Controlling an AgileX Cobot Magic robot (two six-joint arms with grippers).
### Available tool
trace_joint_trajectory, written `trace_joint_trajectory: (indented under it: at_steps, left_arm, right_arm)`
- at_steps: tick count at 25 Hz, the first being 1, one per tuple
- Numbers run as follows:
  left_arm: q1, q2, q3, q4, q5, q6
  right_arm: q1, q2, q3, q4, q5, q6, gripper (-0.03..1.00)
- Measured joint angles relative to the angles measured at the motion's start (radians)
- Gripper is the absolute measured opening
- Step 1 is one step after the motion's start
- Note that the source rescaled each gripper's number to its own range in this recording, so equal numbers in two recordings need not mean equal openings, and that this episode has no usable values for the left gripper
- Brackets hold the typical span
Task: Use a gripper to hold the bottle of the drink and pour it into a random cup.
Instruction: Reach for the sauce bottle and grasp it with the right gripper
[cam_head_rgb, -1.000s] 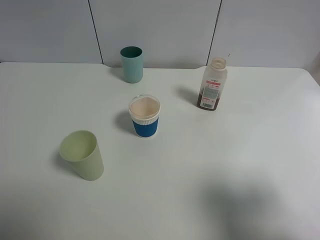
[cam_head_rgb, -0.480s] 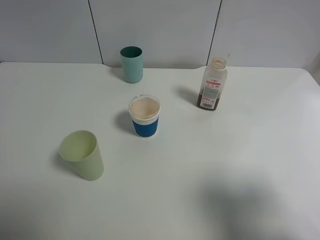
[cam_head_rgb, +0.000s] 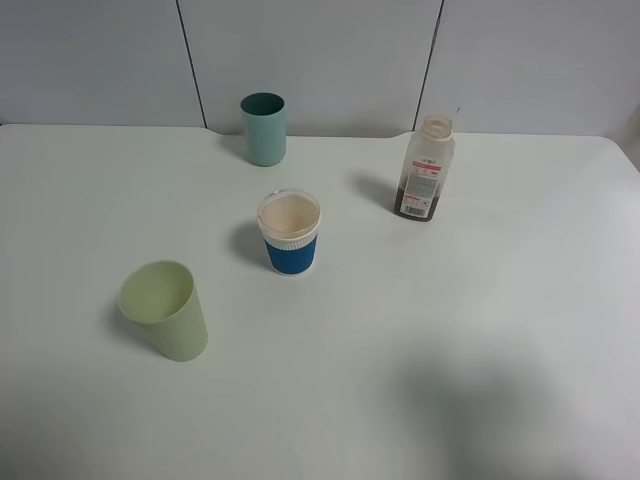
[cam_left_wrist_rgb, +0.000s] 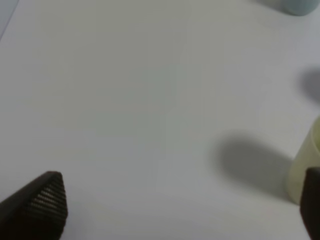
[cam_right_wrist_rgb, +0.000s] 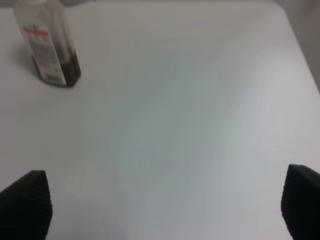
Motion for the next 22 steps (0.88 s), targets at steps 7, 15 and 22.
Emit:
trace_joint_trajectory:
  at_steps: [7, 15, 22]
  left_arm:
    - [0.000, 0.000, 0.000, 0.000, 0.000, 0.000]
    - [0.000, 0.000, 0.000, 0.000, 0.000, 0.000]
    - [0.000, 0.000, 0.000, 0.000, 0.000, 0.000]
  right_arm:
    - [0.000, 0.159, -0.117, 0.000, -0.091, -0.002, 0.87]
    - [0.000, 0.513, -0.172, -0.007, -0.149, -0.024, 0.87]
    - [0.064, 0.756, -0.177, -0.058, -0.226, -0.049, 0.87]
